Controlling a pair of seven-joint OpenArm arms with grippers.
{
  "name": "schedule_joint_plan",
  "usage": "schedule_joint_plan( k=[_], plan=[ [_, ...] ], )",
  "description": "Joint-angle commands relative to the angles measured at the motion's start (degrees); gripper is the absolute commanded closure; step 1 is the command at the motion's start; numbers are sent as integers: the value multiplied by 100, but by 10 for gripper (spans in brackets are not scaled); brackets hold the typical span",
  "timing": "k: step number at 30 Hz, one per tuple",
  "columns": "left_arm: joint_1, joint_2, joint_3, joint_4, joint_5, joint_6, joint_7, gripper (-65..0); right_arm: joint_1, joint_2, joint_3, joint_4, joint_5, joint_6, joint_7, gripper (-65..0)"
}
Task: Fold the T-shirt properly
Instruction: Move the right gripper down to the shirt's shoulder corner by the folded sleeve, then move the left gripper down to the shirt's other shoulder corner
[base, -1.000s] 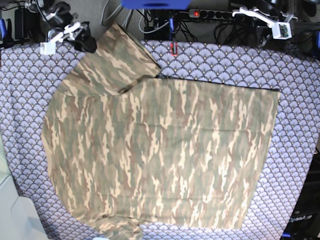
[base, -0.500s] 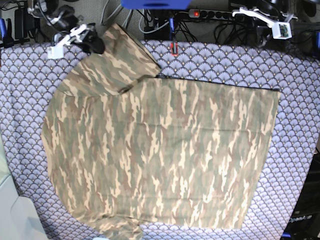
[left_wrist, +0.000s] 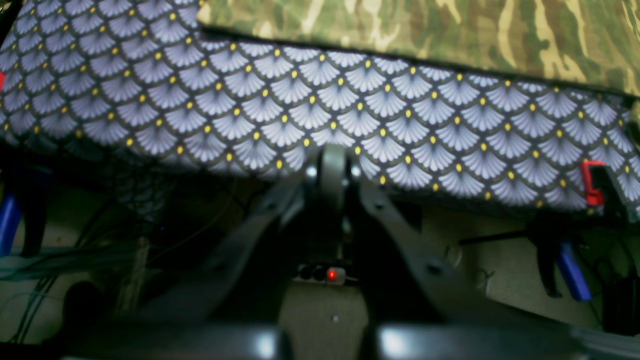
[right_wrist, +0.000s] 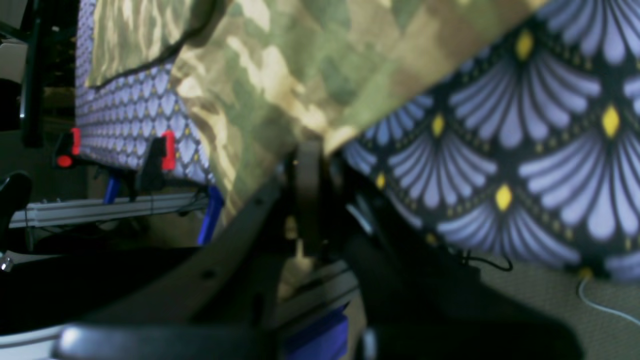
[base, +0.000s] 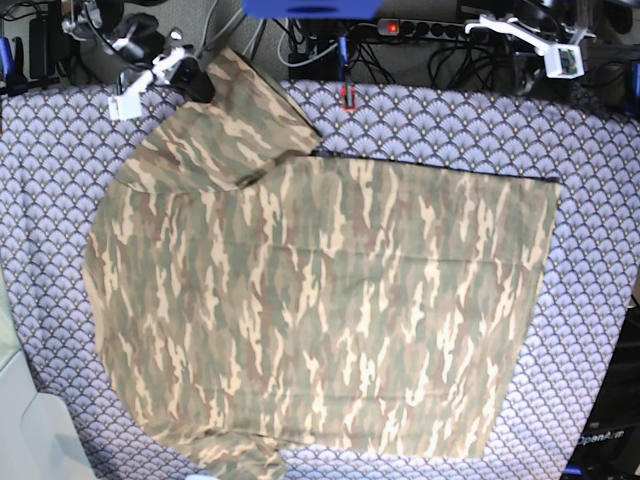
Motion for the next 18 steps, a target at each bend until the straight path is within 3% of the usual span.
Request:
schedule_joint_plan(
  k=[1,6,13,18],
  plan=[
    [20,-24,-34,115,-65,-4,-132,0,-44,55,32,72,18,-19,47,0],
    [-130,3,-227,106,-38,-4,-17,0,-9,213,14,98,18,-28,64,0],
    [-657,3,-570,97,-74,-22,677,-201,62,381,41,107,10,-54,82,0],
    [-1035,-15,-667,71,-21,-22,976,-218,150,486,5,107,10,-54,90,0]
  ],
)
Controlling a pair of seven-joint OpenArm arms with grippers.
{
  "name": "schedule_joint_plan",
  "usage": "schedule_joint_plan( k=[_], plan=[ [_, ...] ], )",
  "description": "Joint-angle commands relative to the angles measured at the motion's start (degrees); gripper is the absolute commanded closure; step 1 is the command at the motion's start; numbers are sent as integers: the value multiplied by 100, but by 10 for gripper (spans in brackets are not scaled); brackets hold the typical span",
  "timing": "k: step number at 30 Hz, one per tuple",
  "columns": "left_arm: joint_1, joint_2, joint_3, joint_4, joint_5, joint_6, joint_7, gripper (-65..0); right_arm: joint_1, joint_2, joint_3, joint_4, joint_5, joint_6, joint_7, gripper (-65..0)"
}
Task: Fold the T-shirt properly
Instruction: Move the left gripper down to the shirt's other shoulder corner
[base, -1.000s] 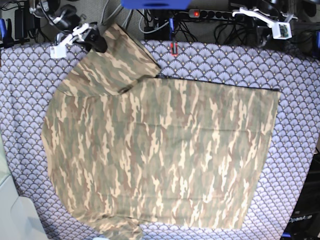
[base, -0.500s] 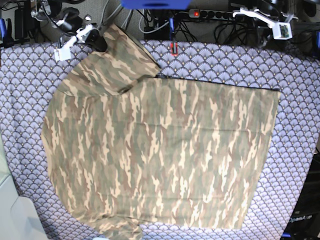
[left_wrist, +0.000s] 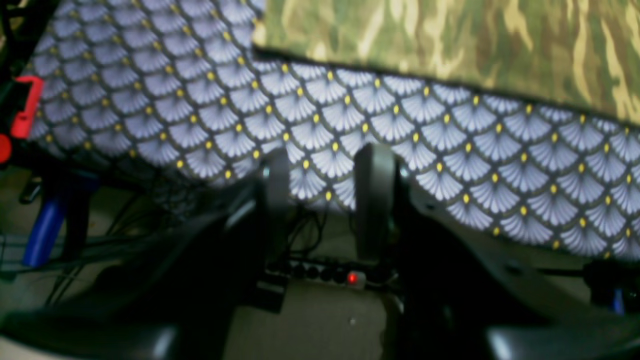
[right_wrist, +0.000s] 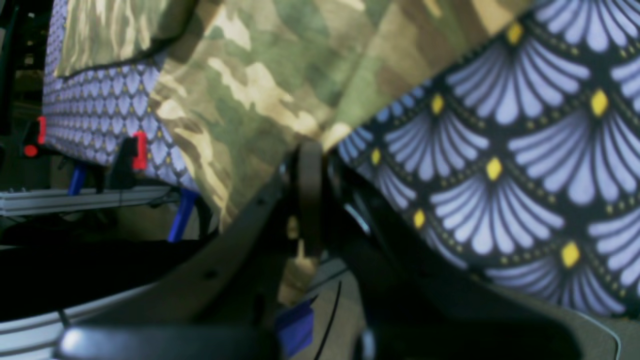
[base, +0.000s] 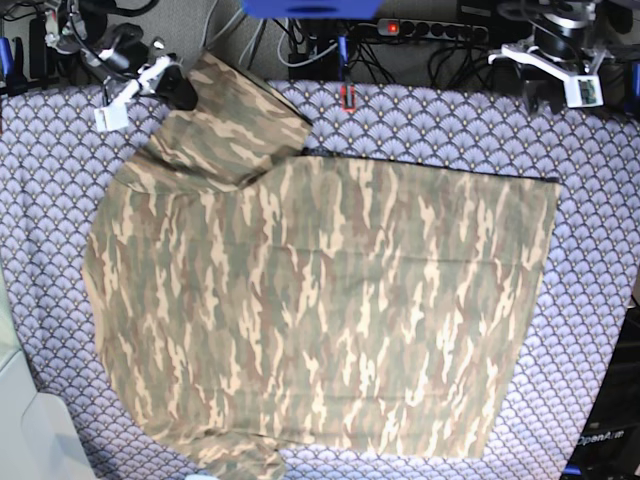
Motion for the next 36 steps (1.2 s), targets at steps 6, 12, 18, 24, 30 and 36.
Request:
schedule_joint_plan(
  k=[6,12,18,24,30,36],
  plan=[
    [-476,-57,-37,71,-45,17,189,-219,153,33,30,96,-496,2,88,0],
    [-1039,-66,-37,18,113,17,462,-221,223,-125,21,175,-716,2,88,0],
    [-1821,-4,-424,-562,439,17,822,-221,249,-125,12,167,-725,2,53,0],
    [-2287,-22,-987,-1107,439,9,1007,-221,249,-107,12,167,-725,2,44,0],
    [-2612,-294,-1039,-1723,395,9,998,-221,249,-107,12,158,-725,2,36,0],
    [-2938,-435,-1004,-2118,395,9,989,-221,249,-98,12,131,-734,2,27,0]
  ],
)
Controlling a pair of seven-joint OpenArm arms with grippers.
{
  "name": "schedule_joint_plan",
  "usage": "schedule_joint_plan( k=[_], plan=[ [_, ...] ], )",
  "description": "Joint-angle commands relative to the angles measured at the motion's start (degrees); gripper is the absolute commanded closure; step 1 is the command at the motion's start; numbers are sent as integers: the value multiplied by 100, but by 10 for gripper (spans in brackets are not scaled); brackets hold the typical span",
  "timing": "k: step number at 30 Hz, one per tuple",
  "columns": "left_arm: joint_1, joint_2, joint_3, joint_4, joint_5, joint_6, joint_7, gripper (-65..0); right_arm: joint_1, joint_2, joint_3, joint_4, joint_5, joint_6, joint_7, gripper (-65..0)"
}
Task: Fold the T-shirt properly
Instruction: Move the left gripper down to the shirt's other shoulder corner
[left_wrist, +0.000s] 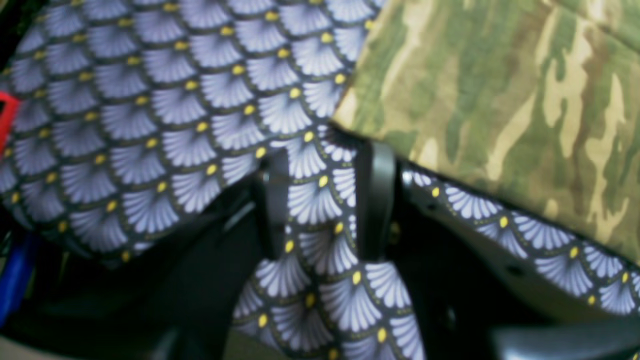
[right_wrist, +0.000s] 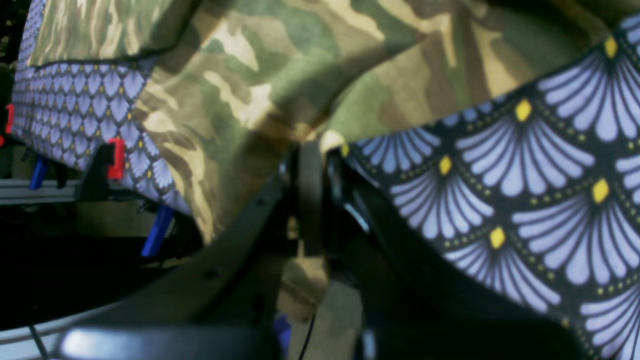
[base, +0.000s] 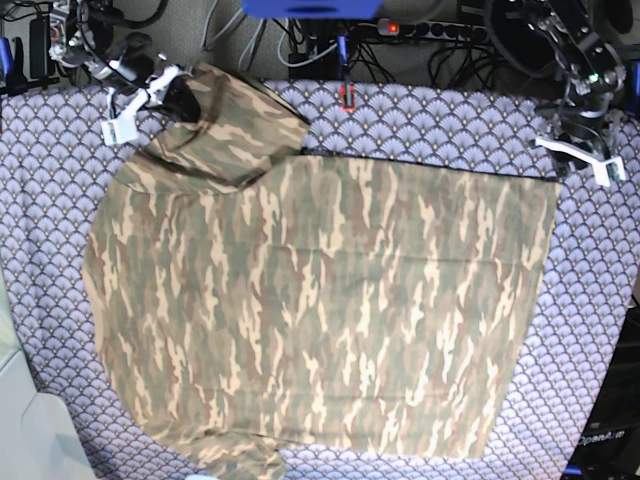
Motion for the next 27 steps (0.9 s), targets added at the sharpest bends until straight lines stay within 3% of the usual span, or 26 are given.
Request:
schedule_joint_plan(
  k=[1,27],
  plan=[
    [-112,-85,-12,39,-58,24,-126,-221,-20,66,16,44,-8,2,-17,0],
    [-930,-147,-38,-1350,-67,24,-143,-221,-55,136,16,35,-8,2,-17,0]
  ],
)
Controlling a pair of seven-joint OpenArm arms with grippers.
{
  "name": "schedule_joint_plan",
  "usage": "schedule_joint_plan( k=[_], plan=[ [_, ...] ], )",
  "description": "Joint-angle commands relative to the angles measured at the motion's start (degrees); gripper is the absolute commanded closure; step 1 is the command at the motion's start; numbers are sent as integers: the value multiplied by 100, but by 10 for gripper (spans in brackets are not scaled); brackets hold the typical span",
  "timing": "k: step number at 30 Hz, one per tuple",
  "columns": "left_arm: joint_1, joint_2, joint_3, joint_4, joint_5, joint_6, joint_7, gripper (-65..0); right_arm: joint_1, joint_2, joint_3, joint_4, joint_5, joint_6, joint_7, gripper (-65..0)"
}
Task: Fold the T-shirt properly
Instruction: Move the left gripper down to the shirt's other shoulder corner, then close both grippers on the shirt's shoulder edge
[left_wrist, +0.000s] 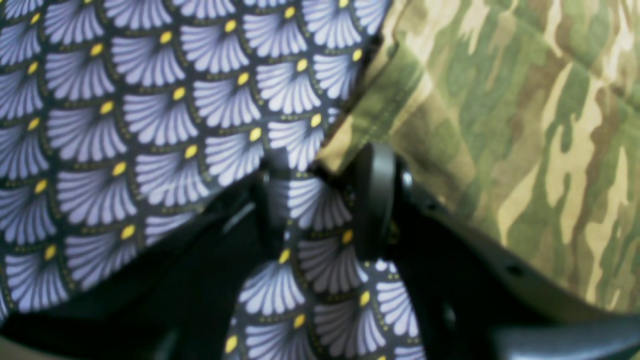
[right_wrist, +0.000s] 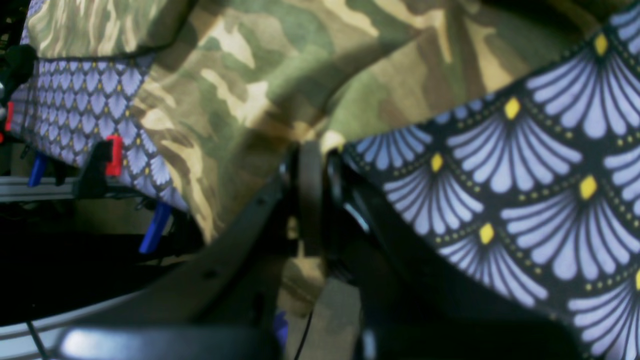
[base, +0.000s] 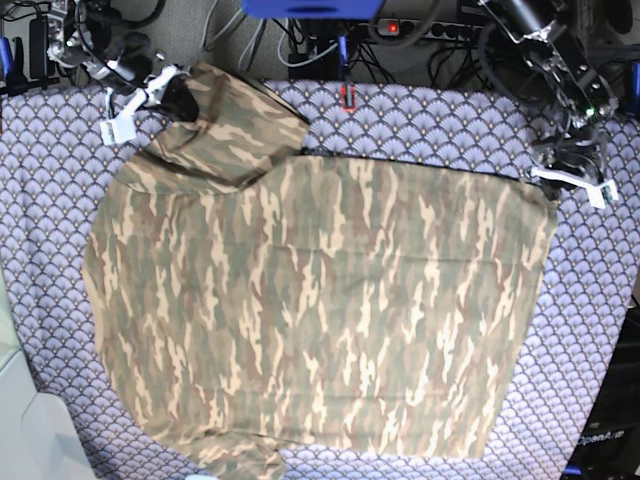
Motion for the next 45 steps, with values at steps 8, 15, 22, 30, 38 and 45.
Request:
schedule_joint_plan(
  k=[8,15,22,30,38,45],
  plan=[
    [35,121,38,90,12,0,99,-221,-46,72,27,44,-25,2,-17,0],
    [87,138,-32,380,-23,-642,117,-220,-55,72,27,44,-25,2,-17,0],
    [114,86,-340,433,-428,-950,108,-221,-55,72,18,44,-25,2,-26,0],
    [-9,130,-340,117,-428,-950,99,-221,-55,81,18,44,-25,2,-26,0],
    [52,147,-586,169,-744,-958,135,-221,-46,169,10,44,-25,2,-166,0],
    [378,-99,-814,169,-1562,-958,152,-221,-37,178,10,44,-25,2,-166,0]
  ],
)
